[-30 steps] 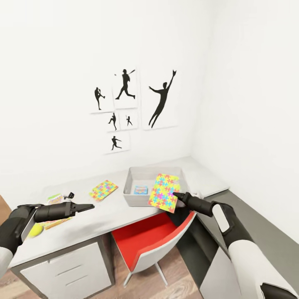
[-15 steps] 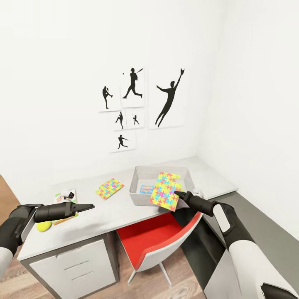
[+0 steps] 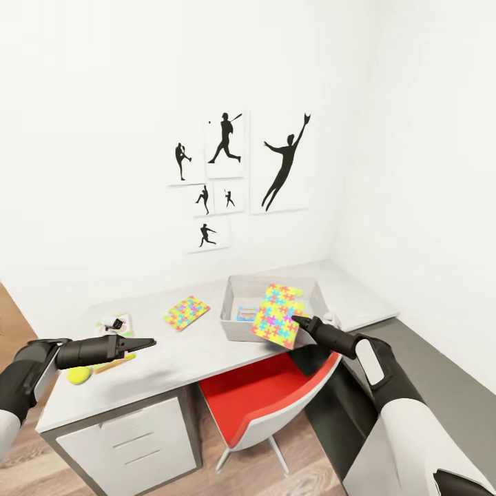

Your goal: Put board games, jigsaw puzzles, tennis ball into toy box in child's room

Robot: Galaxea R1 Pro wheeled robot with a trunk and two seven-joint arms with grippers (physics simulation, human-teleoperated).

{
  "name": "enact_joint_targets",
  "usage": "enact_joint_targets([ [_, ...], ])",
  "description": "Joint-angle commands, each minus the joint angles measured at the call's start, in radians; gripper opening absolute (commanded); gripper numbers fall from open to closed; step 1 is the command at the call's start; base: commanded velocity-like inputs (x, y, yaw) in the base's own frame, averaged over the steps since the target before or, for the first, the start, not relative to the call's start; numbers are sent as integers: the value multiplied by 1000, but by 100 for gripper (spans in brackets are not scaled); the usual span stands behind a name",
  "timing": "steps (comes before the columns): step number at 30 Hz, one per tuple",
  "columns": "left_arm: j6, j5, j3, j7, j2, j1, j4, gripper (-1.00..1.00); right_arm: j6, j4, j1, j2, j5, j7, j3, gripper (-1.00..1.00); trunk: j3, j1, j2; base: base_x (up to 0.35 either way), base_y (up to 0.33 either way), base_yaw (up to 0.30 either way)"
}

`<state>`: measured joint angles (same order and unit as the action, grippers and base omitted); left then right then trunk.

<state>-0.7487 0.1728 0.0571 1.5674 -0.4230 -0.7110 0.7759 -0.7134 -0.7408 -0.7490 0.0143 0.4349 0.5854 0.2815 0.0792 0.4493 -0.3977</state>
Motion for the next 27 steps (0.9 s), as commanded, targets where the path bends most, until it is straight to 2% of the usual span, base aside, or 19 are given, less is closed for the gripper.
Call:
enact_joint_targets([
  [1, -11, 1, 0, 3, 0, -1, 0, 100, -6, 0, -1, 0, 1, 2, 3, -100, 2, 1, -2, 16, 160, 0],
  [11, -11, 1, 1, 3, -6, -1, -1, 100, -5, -3, -1, -1, 2, -5, 2, -100, 2, 1, -2, 86, 183, 0],
  [16, -11, 1, 1, 3, -10, -1, -1, 100, -6, -33, -2, -2, 15, -13, 2, -100, 2, 1, -2, 23, 54, 0],
  [19, -11, 1, 1, 3, -11, -1, -1, 100, -6, -65, -4, -2, 19, -44, 3, -100, 2, 1, -2, 6, 15, 0],
  [21, -11, 1, 2, 3, -11, -1, -1, 100, -6, -94, -10, -4, 24, -112, 3, -100, 2, 1, -2, 3, 7, 0],
  [22, -10, 1, 2, 3, -11, -1, -2, 100, -6, -114, -19, -9, 34, -179, 4, -100, 2, 1, -2, 2, 4, 0],
  [23, -10, 1, 2, 3, -12, -1, -2, 100, -6, -123, -25, -14, 42, -218, 5, -100, 2, 1, -2, 1, 3, 0],
  [24, -10, 1, 2, 3, -13, -1, -2, 100, -6, -136, -35, -25, 66, -301, 6, -100, 2, 1, -2, 1, 2, 0],
  [25, -10, 1, 2, 3, -13, -1, -3, 100, -6, -141, -40, -30, 81, -345, 7, -100, 2, 1, -2, 1, 2, 0],
  [27, -10, 2, 3, 3, -16, -1, -3, 100, -5, -154, -65, -45, 161, -509, 8, -100, 2, 1, -2, 0, 1, 0],
])
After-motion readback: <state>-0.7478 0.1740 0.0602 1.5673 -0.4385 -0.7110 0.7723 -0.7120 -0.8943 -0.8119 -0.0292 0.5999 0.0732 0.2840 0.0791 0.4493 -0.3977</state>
